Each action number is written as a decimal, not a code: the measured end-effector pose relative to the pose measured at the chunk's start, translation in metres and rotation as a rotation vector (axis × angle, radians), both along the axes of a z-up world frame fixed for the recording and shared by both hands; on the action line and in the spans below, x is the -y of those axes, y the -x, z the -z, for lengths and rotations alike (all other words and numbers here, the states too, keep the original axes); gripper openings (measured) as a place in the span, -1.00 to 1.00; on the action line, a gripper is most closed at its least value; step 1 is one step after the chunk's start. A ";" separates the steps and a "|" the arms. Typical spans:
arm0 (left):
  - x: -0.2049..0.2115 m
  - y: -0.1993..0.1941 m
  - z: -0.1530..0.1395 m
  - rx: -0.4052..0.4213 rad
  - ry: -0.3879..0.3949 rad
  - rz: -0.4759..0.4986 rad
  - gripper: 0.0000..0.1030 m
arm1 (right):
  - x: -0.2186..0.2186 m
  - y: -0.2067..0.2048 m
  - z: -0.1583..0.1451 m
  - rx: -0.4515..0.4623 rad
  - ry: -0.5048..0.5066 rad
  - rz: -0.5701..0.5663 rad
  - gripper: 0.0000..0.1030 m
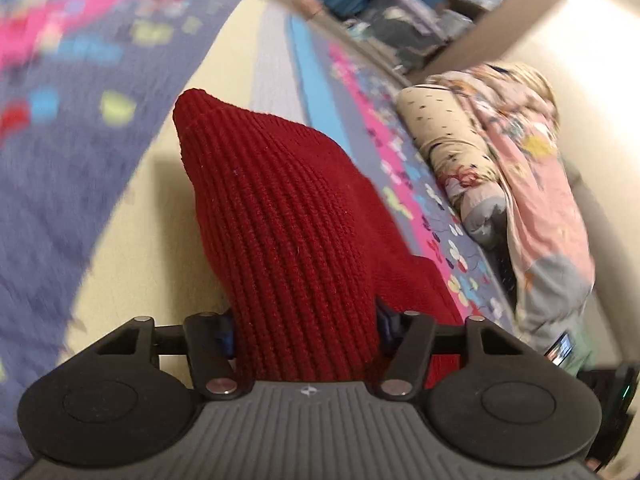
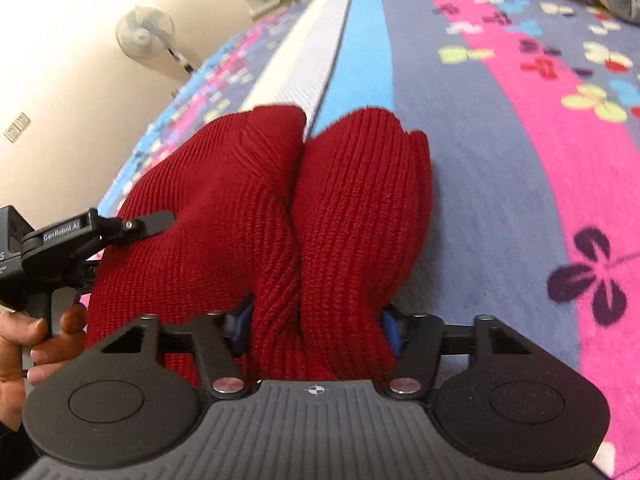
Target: Fold small clothes
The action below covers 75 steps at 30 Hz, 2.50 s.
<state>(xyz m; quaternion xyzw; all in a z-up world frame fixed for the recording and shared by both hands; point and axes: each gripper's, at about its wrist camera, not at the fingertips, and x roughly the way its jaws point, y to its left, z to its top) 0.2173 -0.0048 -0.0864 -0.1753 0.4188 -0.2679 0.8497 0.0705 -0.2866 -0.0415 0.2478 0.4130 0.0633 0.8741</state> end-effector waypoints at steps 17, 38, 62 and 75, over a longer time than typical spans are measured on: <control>-0.121 0.016 -0.040 0.025 -0.165 -0.277 0.54 | -0.107 -0.033 -0.022 0.253 0.060 -0.281 0.06; -0.074 0.140 -0.047 0.206 -0.547 -0.001 -0.21 | -0.112 -0.026 -0.019 0.081 0.149 -0.258 0.26; -0.026 0.278 -0.118 0.470 -0.450 -0.294 0.99 | -0.092 0.108 -0.118 0.299 0.441 -0.034 0.54; -0.011 0.268 -0.078 0.277 -0.573 -0.509 0.99 | -0.118 0.096 -0.071 0.271 0.439 -0.081 0.55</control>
